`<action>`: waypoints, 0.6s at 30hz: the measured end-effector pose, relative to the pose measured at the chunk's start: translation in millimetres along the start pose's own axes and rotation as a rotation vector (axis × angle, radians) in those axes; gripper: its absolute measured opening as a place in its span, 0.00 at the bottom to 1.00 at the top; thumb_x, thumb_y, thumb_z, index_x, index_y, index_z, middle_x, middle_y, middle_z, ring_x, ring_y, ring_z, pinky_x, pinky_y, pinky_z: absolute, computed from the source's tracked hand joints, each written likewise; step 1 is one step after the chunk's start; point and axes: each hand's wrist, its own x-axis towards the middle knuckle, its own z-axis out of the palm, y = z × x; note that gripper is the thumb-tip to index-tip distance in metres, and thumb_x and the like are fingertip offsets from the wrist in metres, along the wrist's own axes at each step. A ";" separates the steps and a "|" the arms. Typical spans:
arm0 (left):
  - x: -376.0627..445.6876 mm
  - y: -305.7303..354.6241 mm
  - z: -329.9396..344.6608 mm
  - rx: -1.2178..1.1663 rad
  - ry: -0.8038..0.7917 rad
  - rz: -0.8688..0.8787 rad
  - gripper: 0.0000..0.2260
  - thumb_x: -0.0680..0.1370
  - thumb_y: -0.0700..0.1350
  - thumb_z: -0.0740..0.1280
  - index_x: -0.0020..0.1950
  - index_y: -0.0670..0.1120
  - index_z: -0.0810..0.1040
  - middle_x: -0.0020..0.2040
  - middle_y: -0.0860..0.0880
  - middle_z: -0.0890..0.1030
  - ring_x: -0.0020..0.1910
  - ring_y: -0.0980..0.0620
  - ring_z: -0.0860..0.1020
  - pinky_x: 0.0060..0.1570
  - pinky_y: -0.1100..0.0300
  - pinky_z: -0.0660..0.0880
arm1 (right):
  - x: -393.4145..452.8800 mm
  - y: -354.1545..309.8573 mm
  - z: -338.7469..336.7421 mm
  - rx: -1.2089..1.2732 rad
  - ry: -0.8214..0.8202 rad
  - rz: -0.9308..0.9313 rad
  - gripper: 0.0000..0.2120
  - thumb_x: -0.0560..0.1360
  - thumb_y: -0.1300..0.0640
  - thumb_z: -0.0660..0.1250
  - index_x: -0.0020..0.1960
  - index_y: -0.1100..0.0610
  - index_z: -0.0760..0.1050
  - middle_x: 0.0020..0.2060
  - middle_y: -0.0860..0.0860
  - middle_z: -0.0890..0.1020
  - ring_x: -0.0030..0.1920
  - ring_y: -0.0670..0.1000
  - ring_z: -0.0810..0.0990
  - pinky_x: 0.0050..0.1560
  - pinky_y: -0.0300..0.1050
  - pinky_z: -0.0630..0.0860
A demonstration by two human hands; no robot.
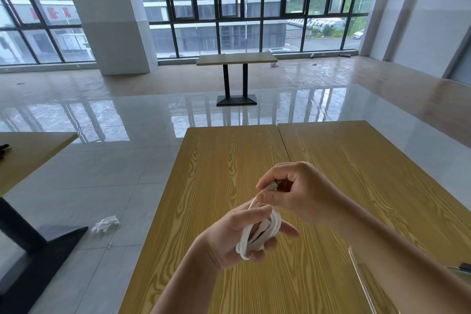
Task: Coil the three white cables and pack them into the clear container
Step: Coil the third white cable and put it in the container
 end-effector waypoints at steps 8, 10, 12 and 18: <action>-1.0 7.3 1.6 -0.069 0.027 0.063 0.29 0.75 0.43 0.66 0.75 0.58 0.65 0.54 0.33 0.80 0.37 0.46 0.80 0.27 0.60 0.75 | -3.1 8.2 -1.0 0.100 -0.137 0.097 0.08 0.80 0.54 0.66 0.48 0.49 0.84 0.37 0.47 0.86 0.36 0.50 0.84 0.37 0.44 0.82; -1.2 7.5 0.8 -0.127 0.078 0.074 0.34 0.73 0.43 0.68 0.76 0.59 0.62 0.48 0.38 0.80 0.37 0.45 0.80 0.27 0.58 0.76 | -5.8 7.4 0.8 0.233 -0.205 0.159 0.10 0.81 0.52 0.64 0.51 0.54 0.84 0.35 0.49 0.85 0.35 0.47 0.85 0.36 0.39 0.80; -1.3 7.2 0.9 -0.112 0.107 0.084 0.33 0.73 0.44 0.68 0.77 0.58 0.62 0.47 0.40 0.80 0.37 0.44 0.80 0.29 0.56 0.77 | -7.4 8.4 0.3 0.340 -0.235 0.157 0.10 0.81 0.54 0.64 0.55 0.56 0.83 0.38 0.51 0.86 0.38 0.47 0.86 0.40 0.37 0.80; 0.2 6.3 5.1 -0.125 0.166 0.081 0.28 0.75 0.46 0.66 0.76 0.55 0.66 0.55 0.42 0.81 0.40 0.44 0.79 0.33 0.55 0.76 | -9.1 10.3 3.4 0.376 -0.234 0.087 0.08 0.76 0.61 0.72 0.55 0.55 0.82 0.46 0.53 0.86 0.40 0.52 0.86 0.45 0.43 0.82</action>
